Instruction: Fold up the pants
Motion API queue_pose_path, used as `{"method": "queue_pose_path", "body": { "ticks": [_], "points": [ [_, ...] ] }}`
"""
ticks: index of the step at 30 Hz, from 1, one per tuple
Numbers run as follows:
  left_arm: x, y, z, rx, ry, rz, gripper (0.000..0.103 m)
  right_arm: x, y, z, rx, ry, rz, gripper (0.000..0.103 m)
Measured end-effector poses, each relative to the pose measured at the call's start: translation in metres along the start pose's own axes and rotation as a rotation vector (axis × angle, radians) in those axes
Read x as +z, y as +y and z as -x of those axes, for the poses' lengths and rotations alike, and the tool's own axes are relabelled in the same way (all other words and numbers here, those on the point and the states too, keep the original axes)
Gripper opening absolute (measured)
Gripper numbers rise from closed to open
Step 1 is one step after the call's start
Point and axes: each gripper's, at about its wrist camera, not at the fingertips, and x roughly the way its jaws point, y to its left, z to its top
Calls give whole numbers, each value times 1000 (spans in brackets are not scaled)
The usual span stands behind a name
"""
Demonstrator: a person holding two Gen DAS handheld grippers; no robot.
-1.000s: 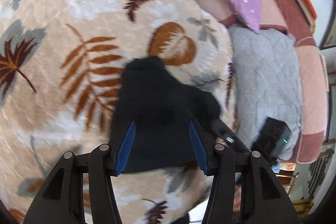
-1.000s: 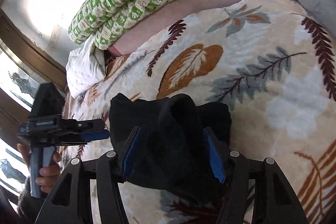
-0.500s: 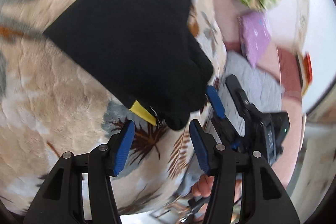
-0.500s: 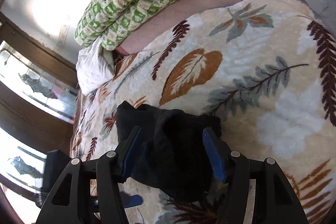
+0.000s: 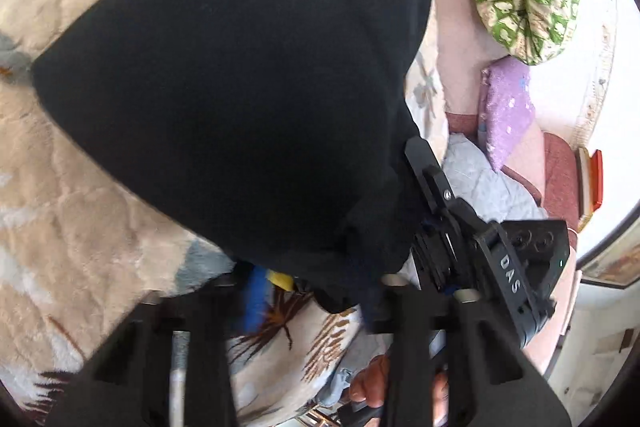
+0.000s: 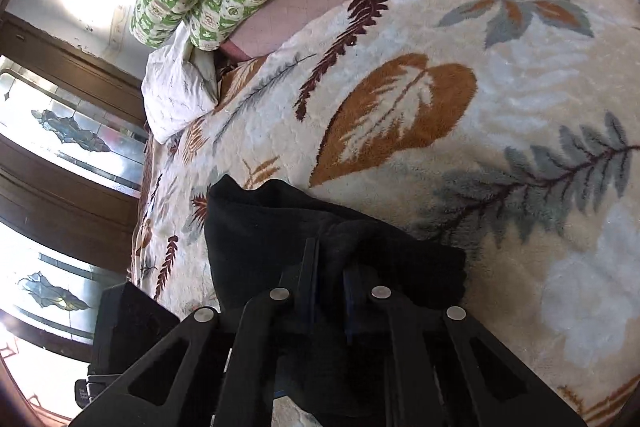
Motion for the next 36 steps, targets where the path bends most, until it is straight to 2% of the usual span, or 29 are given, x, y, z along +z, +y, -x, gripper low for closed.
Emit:
{"method": "queue_pose_path", "body": {
  "ticks": [2, 4, 6, 8, 11, 16, 19, 20, 21, 23, 25, 26, 29, 31, 33, 34, 36],
  "points": [
    [-3, -6, 3, -9, -6, -20, 18, -2, 4, 9, 0, -37, 23, 5],
    [-8, -15, 2, 3, -13, -71, 18, -3, 3, 26, 26, -95, -1, 5],
    [-7, -11, -8, 14, 6, -55, 18, -3, -4, 36, 40, -137, -28, 5],
    [-5, 2, -17, 21, 27, -13, 18, -5, -14, 30, -13, -123, -42, 5],
    [-1, 11, -22, 18, 39, -4, 18, -9, -30, 13, -58, -104, -76, 5],
    [0, 5, -19, 15, 83, -38, 18, -18, -22, -7, -177, -128, 31, 3],
    [-12, 5, 2, 35, 116, -103, 18, -14, -21, 12, -139, -143, -49, 12],
    [-16, 5, 13, 37, 122, -127, 18, -15, -21, 27, -130, -165, -79, 27],
    [-18, 6, 22, 28, 122, -141, 18, -16, -19, 37, -134, -175, -91, 36],
    [-18, 5, 44, 12, 98, -179, 18, -25, -12, 64, -164, -222, -94, 38],
    [-15, 6, 66, 16, 43, -201, 18, -33, -4, 78, -139, -237, -94, 42],
    [-8, 7, 75, 15, 21, -204, 18, -37, 0, 80, -123, -230, -91, 45],
    [12, 9, 95, 28, -9, -187, 19, -50, 12, 72, -126, -226, -59, 45],
    [31, 11, 103, 57, -29, -192, 21, -61, 11, 59, -183, -214, -51, 44],
    [50, 5, 100, 105, -26, -214, 23, -69, -1, 46, -288, -176, -59, 45],
    [57, 2, 99, 115, -18, -222, 27, -72, -9, 43, -293, -154, -76, 45],
    [71, -6, 90, 107, 28, -251, 33, -76, -19, 48, -228, -172, -128, 45]
  ]
}}
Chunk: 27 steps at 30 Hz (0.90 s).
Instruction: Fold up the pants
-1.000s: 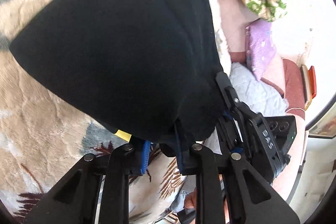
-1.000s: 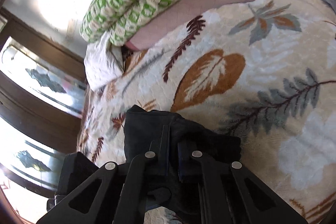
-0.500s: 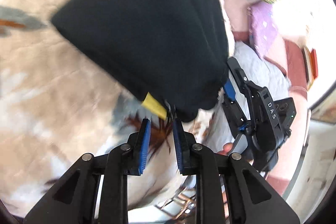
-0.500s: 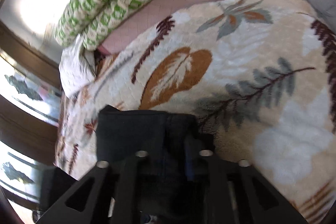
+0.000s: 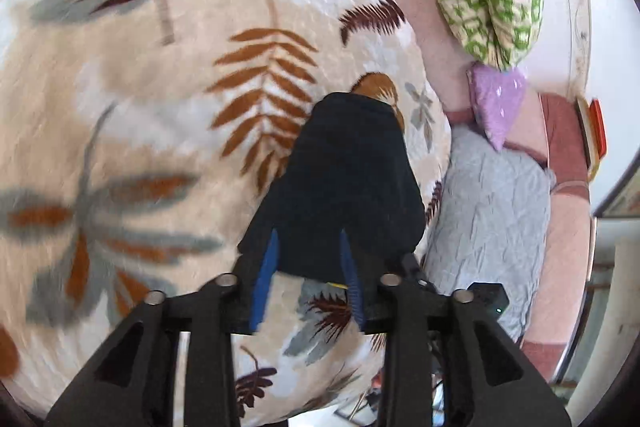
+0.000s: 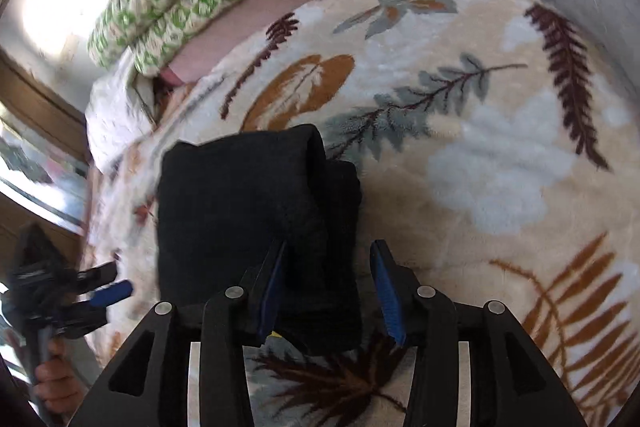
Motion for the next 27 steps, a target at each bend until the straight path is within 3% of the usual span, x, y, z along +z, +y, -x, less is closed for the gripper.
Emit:
{"method": "queue_pose_path", "body": {
  "ticks": [2, 4, 8, 14, 16, 22, 27],
  "points": [
    [12, -9, -7, -31, 37, -51, 36, 2, -3, 10, 100, -25, -38, 47],
    [18, -23, -9, -14, 36, -121, 39, 6, -1, 15, 140, -25, -33, 56],
    [23, -49, -16, 103, 16, -302, 51, 12, 1, 10, 131, -11, -19, 58],
    [29, -63, -52, 287, 99, -459, 51, 13, -8, -8, 128, 12, -36, 58],
    [32, -60, -59, 328, 93, -485, 52, 12, -12, -12, 129, 19, -43, 58],
    [43, -31, -64, 278, 128, -450, 74, 9, -26, -25, 153, 54, -72, 65],
    [45, -18, -67, 208, 145, -406, 84, 8, -30, -31, 227, 66, -81, 70]
  ]
}}
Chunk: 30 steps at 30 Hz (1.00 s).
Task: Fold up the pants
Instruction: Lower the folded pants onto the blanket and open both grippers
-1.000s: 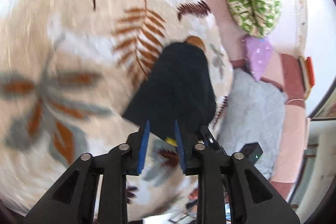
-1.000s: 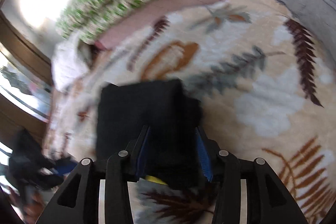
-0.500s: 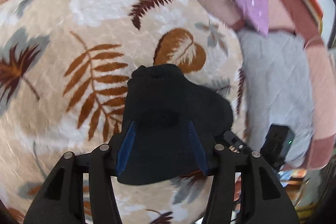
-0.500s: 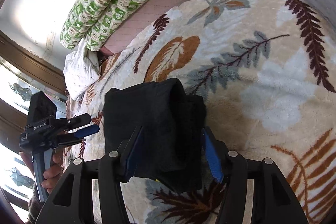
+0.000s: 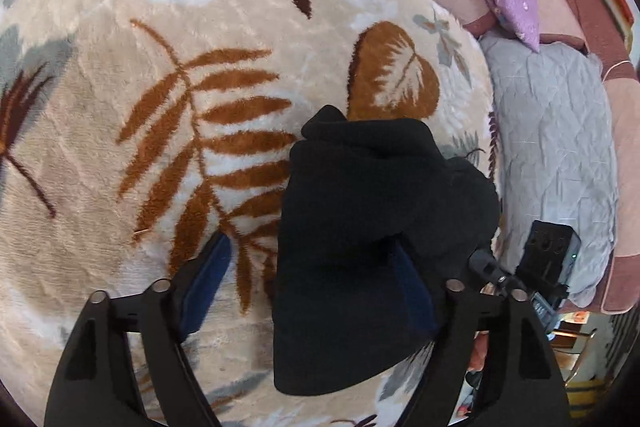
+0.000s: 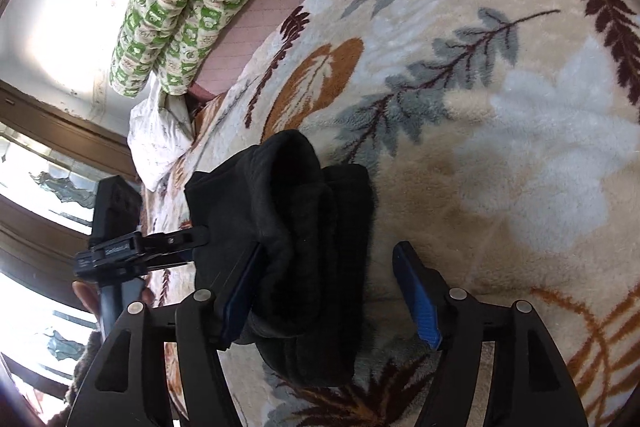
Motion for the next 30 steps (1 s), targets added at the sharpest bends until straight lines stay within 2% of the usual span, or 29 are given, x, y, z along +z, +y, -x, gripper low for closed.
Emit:
{"method": "queue_pose_path", "body": {
  "ticks": [4, 6, 7, 8, 9, 11, 12, 14, 16, 23, 27, 30],
  "points": [
    [-8, -14, -5, 29, -17, -94, 92, 1, 3, -8, 25, 41, 48, 71],
    [-12, -17, -5, 0, -26, -116, 92, 2, 3, -10, 45, 58, 52, 68],
    [-14, -17, -5, -66, -17, -109, 85, 3, 5, -11, 41, 62, 69, 65],
    [-15, -17, -7, -131, 6, -94, 59, 3, 5, -12, 36, 62, 76, 56],
    [-17, -16, -11, -171, 30, -76, 54, 2, 3, -13, 38, 64, 71, 53],
    [-19, -17, -16, -124, 6, -110, 43, 0, -3, -11, 48, 50, 52, 43],
    [-20, -14, -15, -142, -5, -85, 41, -1, -6, -10, 54, 46, 39, 39],
    [-23, -6, -11, -206, -13, -22, 28, -5, -8, -8, 63, 36, 18, 36],
    [-30, -3, -5, -266, -25, 12, 25, -10, -6, -5, 57, 16, 13, 34],
    [-62, 4, 35, -325, -78, 32, 23, -35, 20, 14, 85, -41, -16, 30],
    [-76, 26, 80, -300, -134, 32, 23, -52, 61, 16, 108, -46, 6, 30],
    [-86, 53, 114, -233, -186, 36, 24, -66, 99, 1, 126, -32, 44, 30]
  ]
}}
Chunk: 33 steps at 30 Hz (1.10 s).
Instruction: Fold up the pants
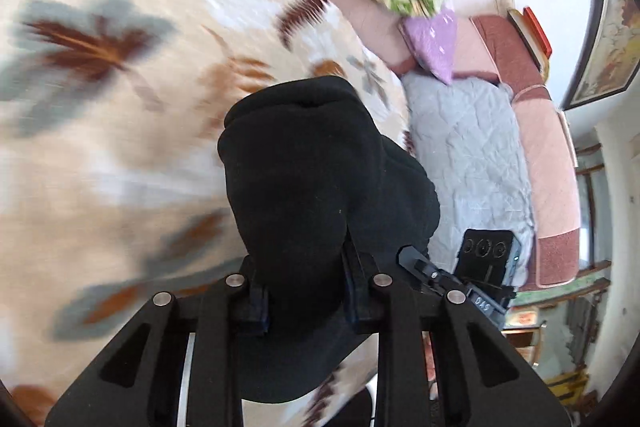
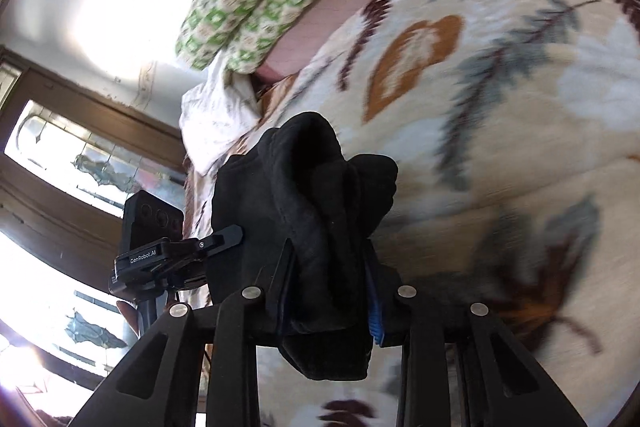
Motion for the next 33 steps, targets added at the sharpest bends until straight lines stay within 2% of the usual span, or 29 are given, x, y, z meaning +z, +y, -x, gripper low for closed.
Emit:
{"method": "queue_pose_path", "body": {
  "ticks": [4, 7, 8, 10, 13, 14, 18, 22, 25, 26, 29, 30, 33],
  "points": [
    [-3, 36, 37, 170, -32, -10, 24, -14, 39, -50, 22, 43, 22, 30],
    [-6, 58, 41, 279, -7, -26, 28, -29, 59, -96, -19, 82, 51, 30],
    [-8, 65, 38, 309, 6, -34, 35, -34, 65, -110, -50, 94, 65, 30],
    [-13, 73, 37, 356, -7, -59, 47, -44, 74, -126, -141, 83, 128, 39],
    [-17, 70, 31, 462, -49, -148, 78, -51, 79, -125, -213, 32, 197, 54],
    [-17, 71, 29, 468, -54, -172, 80, -51, 75, -122, -231, 26, 196, 61],
    [-16, 71, 36, 460, -58, -153, 80, -49, 51, -100, -208, 25, 106, 61],
    [-27, 69, 62, 523, -109, -134, 80, -50, 60, -70, -207, -33, 76, 62],
    [-48, 63, 85, 598, -189, -138, 80, -58, 77, -43, -191, -98, 70, 63],
    [-59, 59, 90, 614, -217, -143, 80, -65, 89, -35, -222, -108, 101, 66],
    [-90, 49, 93, 662, -260, -163, 80, -93, 124, -31, -386, -115, 212, 95],
    [-99, 46, 90, 678, -261, -176, 80, -104, 134, -33, -438, -128, 242, 100],
    [-126, 44, 82, 746, -267, -185, 80, -142, 151, -44, -587, -139, 343, 100]
  ]
}}
